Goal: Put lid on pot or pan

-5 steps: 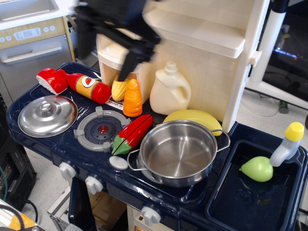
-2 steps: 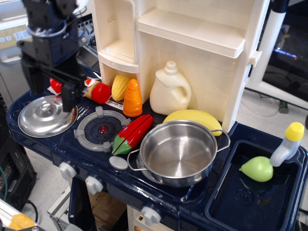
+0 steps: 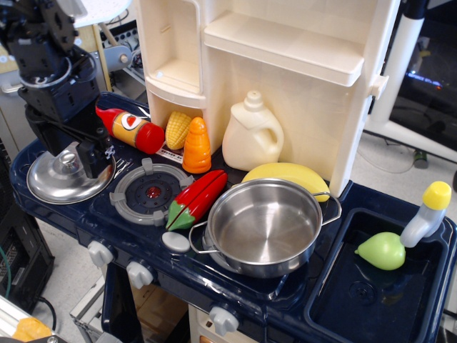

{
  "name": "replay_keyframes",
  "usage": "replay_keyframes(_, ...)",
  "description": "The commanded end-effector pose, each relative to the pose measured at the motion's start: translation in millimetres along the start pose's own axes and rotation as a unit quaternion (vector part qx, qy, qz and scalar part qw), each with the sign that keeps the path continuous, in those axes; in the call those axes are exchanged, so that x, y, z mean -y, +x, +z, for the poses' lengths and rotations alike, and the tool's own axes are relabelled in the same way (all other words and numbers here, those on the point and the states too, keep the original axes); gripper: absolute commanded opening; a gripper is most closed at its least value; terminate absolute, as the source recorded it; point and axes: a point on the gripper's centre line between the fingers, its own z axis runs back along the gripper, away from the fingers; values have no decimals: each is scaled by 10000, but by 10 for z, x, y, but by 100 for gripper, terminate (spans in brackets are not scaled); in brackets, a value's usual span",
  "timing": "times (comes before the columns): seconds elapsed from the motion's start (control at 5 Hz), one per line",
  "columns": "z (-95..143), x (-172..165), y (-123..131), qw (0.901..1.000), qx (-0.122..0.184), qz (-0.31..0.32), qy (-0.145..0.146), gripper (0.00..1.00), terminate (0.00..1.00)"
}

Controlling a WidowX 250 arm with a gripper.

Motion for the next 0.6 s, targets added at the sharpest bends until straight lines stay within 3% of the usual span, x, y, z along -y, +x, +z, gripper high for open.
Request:
replay_keyframes(0.0, -134, -192, -31, 9986, 335, -393, 70, 100, 0)
replay_keyframes(0.2, -171, -259, -37, 9985, 183, -512, -87, 100, 0)
replay_keyframes(0.4, -225, -283, -9, 9959, 438, -765, -202, 100, 0)
